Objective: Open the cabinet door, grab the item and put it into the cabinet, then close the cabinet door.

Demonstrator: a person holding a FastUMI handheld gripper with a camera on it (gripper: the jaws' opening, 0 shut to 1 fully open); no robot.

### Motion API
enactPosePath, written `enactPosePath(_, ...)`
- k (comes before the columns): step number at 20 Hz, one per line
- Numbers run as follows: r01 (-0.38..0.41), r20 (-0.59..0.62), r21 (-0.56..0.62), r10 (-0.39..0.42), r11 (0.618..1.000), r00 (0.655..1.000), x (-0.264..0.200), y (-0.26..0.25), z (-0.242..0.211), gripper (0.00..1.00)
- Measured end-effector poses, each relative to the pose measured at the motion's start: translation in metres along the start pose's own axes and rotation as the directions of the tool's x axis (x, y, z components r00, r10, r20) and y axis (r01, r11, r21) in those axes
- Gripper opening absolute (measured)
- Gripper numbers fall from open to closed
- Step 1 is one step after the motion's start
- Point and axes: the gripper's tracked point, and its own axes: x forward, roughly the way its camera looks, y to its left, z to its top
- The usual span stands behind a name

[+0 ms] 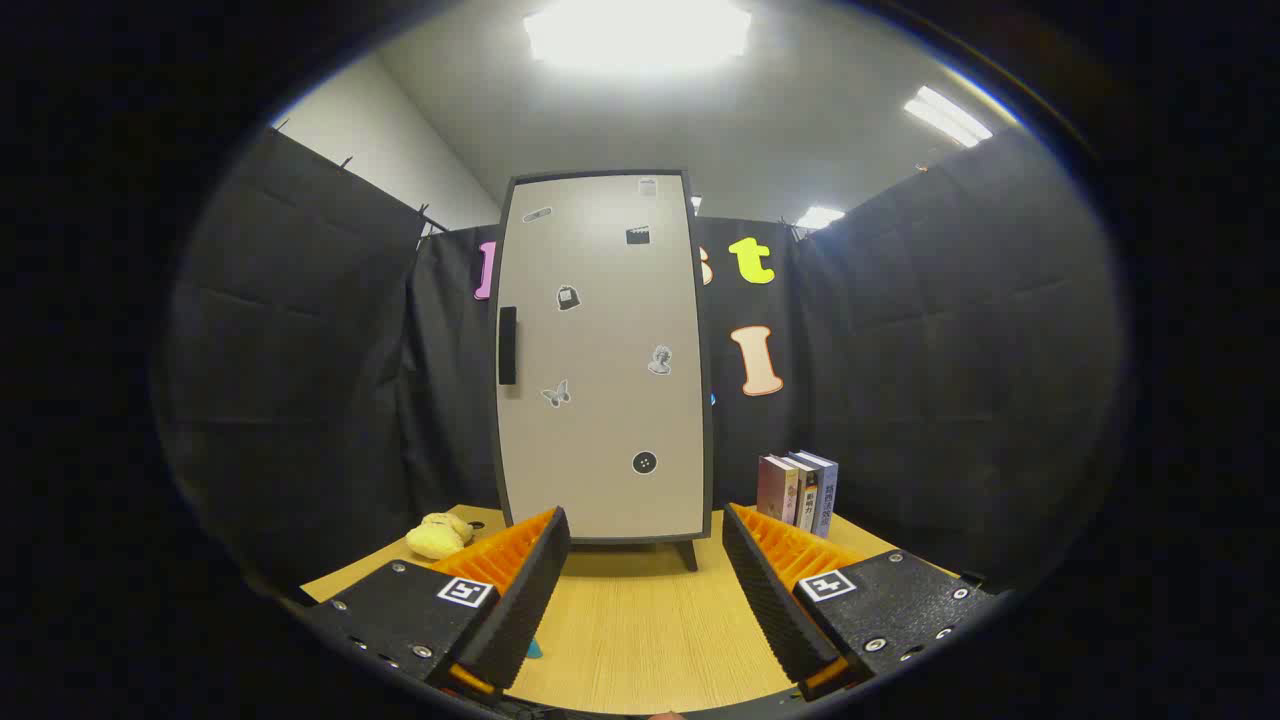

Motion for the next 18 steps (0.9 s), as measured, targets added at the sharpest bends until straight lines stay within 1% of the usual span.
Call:
enactPosePath(4,-0.003,-0.008,0.0,0.003,1.0,1.0,0.003,0.004,0.001,0.95)
enactPosePath(9,-0.028,-0.018,-0.017,0.028,0.999,0.999,0.006,0.011,-0.002,0.95)
enactPosePath(18,-0.054,-0.027,-0.003,0.054,0.999,0.998,0.007,0.016,-0.002,0.95)
